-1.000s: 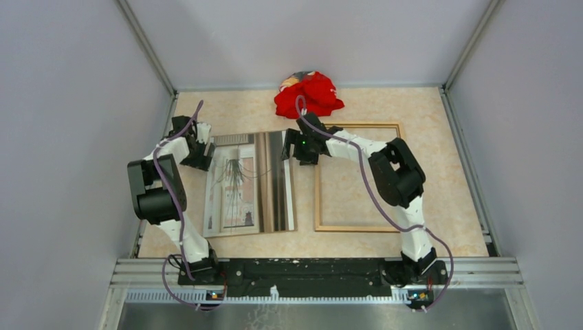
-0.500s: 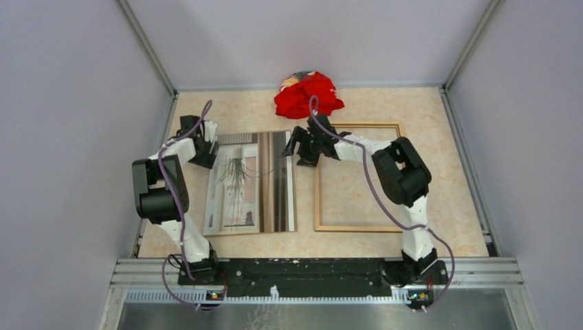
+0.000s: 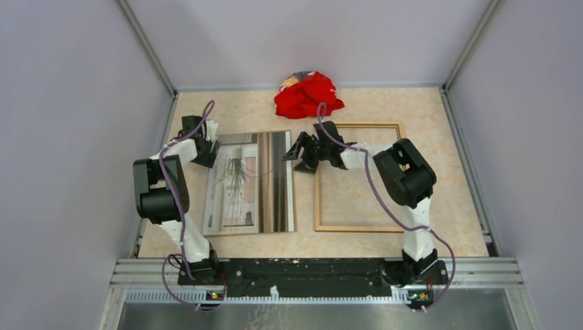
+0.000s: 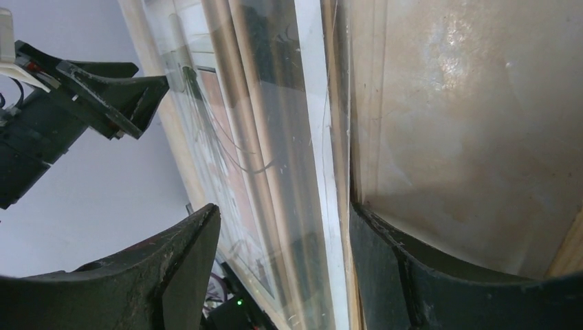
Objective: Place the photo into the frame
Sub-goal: Pick up the photo frame item at the center of the board.
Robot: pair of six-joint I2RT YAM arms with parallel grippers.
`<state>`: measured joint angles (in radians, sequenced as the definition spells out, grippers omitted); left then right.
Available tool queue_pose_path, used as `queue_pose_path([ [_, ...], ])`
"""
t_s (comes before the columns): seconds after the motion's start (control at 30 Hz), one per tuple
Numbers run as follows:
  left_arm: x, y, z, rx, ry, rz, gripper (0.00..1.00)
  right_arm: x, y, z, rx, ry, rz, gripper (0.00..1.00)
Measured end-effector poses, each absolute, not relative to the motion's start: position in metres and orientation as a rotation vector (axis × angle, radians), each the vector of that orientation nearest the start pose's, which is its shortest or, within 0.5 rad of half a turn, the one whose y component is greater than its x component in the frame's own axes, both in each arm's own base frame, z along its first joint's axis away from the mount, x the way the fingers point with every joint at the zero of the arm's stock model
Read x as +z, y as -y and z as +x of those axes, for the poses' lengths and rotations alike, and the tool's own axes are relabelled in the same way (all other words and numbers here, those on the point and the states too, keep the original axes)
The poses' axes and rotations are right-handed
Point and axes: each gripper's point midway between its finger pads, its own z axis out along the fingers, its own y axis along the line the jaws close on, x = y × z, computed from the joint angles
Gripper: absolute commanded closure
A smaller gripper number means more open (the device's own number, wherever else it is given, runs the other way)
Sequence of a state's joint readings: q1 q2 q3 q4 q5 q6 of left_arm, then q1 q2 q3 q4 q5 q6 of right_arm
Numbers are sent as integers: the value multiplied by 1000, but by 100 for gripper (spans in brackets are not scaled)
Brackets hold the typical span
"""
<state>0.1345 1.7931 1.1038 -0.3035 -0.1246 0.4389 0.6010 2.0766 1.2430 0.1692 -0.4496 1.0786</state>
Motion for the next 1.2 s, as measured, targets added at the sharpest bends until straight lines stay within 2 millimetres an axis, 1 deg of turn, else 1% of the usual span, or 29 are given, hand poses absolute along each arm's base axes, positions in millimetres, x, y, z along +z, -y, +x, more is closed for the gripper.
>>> queue_pose_path([
  [0.1, 35, -93, 399, 373, -2573, 348, 20, 56, -381, 362, 1319, -2530, 331, 34],
  [0.17, 35, -93, 400, 373, -2573, 350, 20, 60, -383, 362, 1341, -2520, 322, 35],
  [0.37, 35, -92, 400, 378, -2573, 353, 20, 93, -388, 362, 1415, -2449, 269, 35],
  [0.47, 35, -92, 400, 381, -2573, 354, 20, 105, -389, 362, 1438, -2422, 248, 36],
  [0.6, 35, -92, 400, 381, -2573, 354, 20, 113, -392, 361, 1467, -2401, 222, 36],
  [0.67, 35, -92, 400, 382, -2573, 355, 20, 114, -393, 359, 1477, -2401, 213, 39],
  [0.8, 35, -92, 399, 380, -2574, 355, 20, 114, -399, 352, 1490, -2417, 188, 49],
  [0.93, 35, -92, 399, 380, -2574, 355, 20, 114, -413, 346, 1493, -2435, 132, 64],
  [1.07, 35, -91, 399, 378, -2575, 357, 20, 107, -417, 341, 1476, -2463, 121, 79],
  [1.17, 35, -91, 399, 375, -2577, 358, 18, 100, -416, 340, 1455, -2483, 127, 97],
  [1.2, 35, -91, 399, 375, -2578, 359, 15, 99, -415, 340, 1448, -2489, 129, 100],
])
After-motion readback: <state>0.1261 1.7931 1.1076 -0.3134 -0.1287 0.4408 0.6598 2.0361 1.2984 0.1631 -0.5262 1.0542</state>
